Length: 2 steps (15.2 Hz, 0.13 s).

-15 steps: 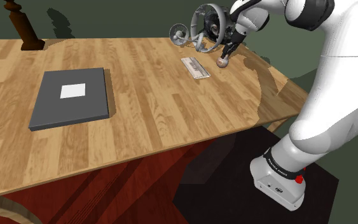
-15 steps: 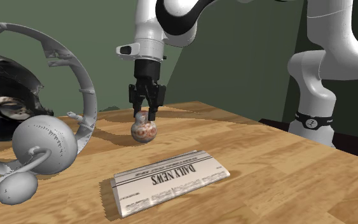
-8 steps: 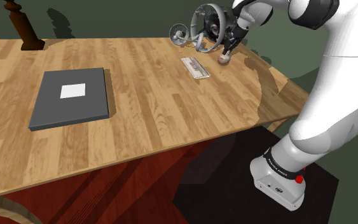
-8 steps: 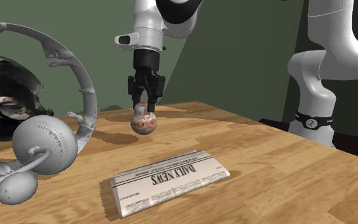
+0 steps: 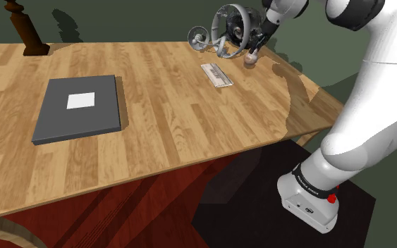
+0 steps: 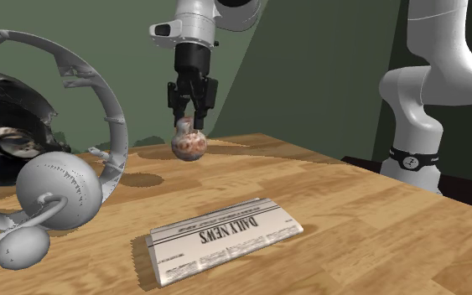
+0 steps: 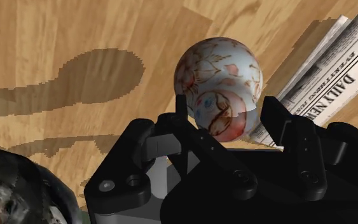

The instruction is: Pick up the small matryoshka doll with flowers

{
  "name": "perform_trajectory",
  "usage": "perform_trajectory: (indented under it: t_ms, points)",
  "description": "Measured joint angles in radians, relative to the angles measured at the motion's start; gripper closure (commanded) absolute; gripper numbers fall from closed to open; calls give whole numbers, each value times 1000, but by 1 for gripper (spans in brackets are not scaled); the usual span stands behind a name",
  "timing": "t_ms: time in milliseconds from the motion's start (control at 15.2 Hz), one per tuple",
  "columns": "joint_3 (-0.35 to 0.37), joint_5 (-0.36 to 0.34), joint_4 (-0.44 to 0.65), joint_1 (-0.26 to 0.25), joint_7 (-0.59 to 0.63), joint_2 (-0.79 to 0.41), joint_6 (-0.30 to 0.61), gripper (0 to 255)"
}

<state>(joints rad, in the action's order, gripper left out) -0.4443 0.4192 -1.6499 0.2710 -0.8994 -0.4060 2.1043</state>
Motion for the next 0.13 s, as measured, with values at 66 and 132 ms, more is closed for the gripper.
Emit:
perform_trajectory:
  t_ms: [66,132]
  points:
    - [-1,-4,4,-2,5,5,-8,255]
    - [-3,-7,9,-2,8,9,-17,255]
